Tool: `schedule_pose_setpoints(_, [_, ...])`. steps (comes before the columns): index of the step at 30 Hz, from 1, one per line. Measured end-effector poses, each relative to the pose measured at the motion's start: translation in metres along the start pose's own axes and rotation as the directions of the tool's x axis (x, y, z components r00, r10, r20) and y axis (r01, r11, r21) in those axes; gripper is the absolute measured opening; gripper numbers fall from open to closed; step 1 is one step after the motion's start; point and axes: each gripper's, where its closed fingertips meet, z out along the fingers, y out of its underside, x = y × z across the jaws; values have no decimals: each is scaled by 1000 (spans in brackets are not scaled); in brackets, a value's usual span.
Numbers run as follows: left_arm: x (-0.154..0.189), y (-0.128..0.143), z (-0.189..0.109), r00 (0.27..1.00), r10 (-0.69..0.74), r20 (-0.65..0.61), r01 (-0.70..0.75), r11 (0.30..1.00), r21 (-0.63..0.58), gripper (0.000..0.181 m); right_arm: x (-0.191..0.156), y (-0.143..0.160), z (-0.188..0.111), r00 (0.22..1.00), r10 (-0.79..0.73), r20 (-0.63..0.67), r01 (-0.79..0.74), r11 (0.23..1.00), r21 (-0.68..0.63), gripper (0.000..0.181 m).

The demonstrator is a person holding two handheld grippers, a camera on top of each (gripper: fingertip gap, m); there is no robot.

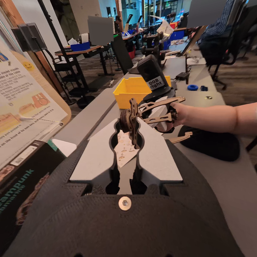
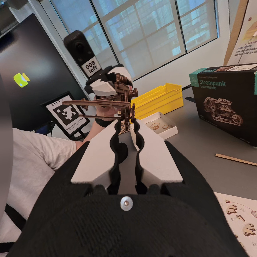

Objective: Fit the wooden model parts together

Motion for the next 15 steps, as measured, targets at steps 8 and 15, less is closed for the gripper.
schedule_pose_setpoints(8, [-2, 5, -9, 994, -78, -78, 80, 997, 15, 30, -5, -10, -8, 970, -224, -96, 219, 974, -60, 16])
schedule_pose_setpoints(15, [0, -6, -15, 988, -113, -103, 120, 991, 64, 41, -1, -24, -18, 777, -553, -299, 520, 833, -190, 16])
